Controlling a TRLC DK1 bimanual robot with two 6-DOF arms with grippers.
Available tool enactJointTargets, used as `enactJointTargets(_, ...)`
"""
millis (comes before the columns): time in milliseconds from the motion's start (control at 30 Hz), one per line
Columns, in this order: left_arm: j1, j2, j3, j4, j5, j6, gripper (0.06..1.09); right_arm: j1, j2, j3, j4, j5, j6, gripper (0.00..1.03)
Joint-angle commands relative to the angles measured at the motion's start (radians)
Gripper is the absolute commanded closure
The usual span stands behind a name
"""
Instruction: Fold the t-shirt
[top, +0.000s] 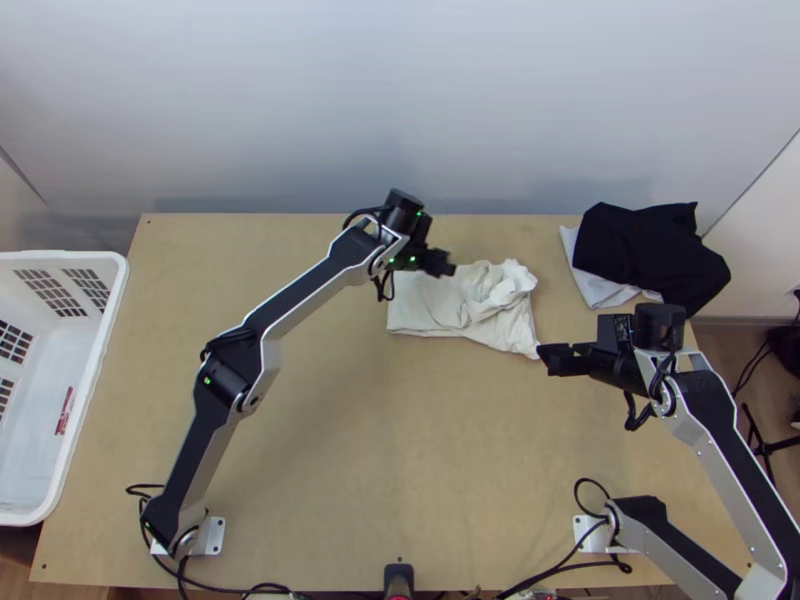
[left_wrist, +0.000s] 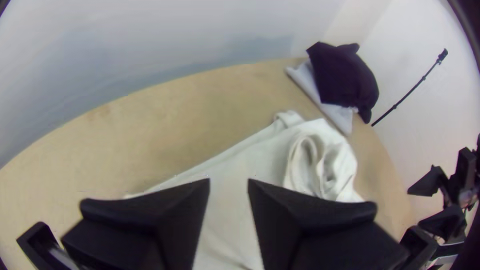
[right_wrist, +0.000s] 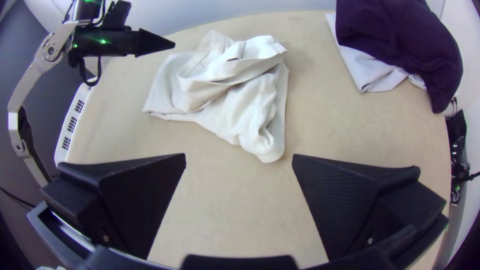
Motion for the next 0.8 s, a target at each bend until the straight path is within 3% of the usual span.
enactJointTargets(0, 0.029, 0.044, -0.008, -0.031, -0.037, 0.021, 1.05, 0.002, 0.009, -0.003, 0.01, 0.001, 0.003, 0.04)
enactJointTargets(767, -0.135, 0.147, 0.044, 0.17, -0.061, 0.019, 1.05, -0.087, -0.029, -0.01, -0.017, -0.008, -0.052, 0.04)
